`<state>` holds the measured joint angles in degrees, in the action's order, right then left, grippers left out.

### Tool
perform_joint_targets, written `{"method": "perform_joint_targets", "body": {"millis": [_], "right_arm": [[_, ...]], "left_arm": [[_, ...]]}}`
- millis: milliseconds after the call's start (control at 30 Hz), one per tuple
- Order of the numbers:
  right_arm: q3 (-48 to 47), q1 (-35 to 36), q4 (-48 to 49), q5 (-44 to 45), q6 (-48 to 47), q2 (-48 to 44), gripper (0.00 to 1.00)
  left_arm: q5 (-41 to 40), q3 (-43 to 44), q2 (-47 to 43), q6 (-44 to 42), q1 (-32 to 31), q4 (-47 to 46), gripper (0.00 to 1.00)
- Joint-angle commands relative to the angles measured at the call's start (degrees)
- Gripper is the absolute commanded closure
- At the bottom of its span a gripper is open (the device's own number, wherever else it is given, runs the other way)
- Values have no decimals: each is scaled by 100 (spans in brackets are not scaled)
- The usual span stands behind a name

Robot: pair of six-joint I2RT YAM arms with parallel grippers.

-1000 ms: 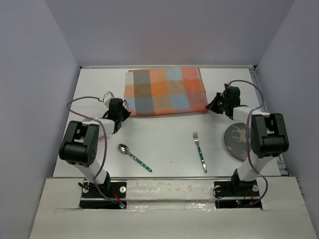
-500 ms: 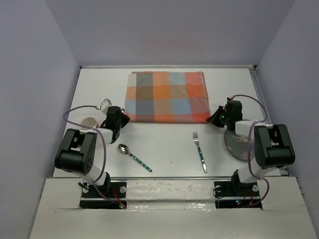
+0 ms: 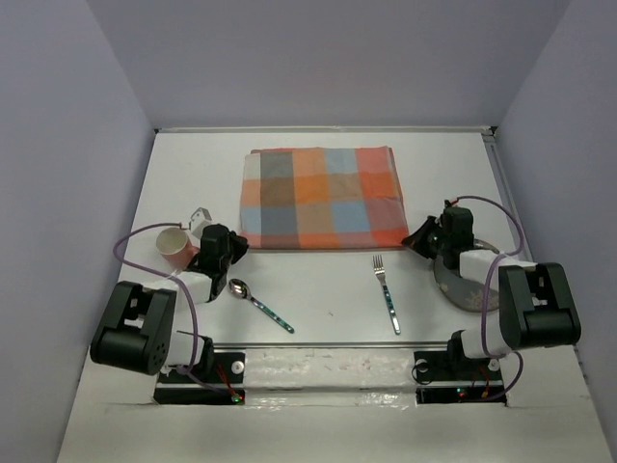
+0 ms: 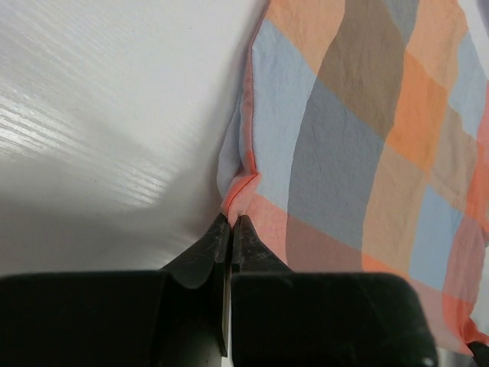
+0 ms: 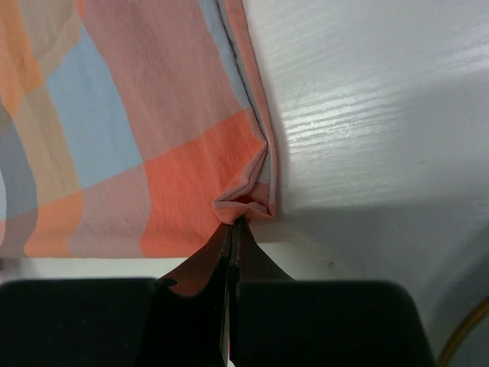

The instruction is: Set the dinner table for one person

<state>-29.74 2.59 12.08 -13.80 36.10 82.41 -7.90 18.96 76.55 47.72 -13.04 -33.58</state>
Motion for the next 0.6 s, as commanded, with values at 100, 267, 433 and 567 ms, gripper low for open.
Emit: {"method": "perform_joint_targets", "body": {"millis": [100,267,433,567], "right_arm": [[222,-74,181,159,46,-559,97],[302,-74,163,159,64,-586,83],[302,-74,85,194,20,-761,61],[171,-74,-161,150,12,-1068,53]], "left_arm": [[-141,-305,-421,-97,-32,-175,85],[-238,-367,-685,-255,-50,-175,65],[-168,-279,-896,-299,-102,-175,45],[-63,-86,-958,-334,-120,-166,37]]}}
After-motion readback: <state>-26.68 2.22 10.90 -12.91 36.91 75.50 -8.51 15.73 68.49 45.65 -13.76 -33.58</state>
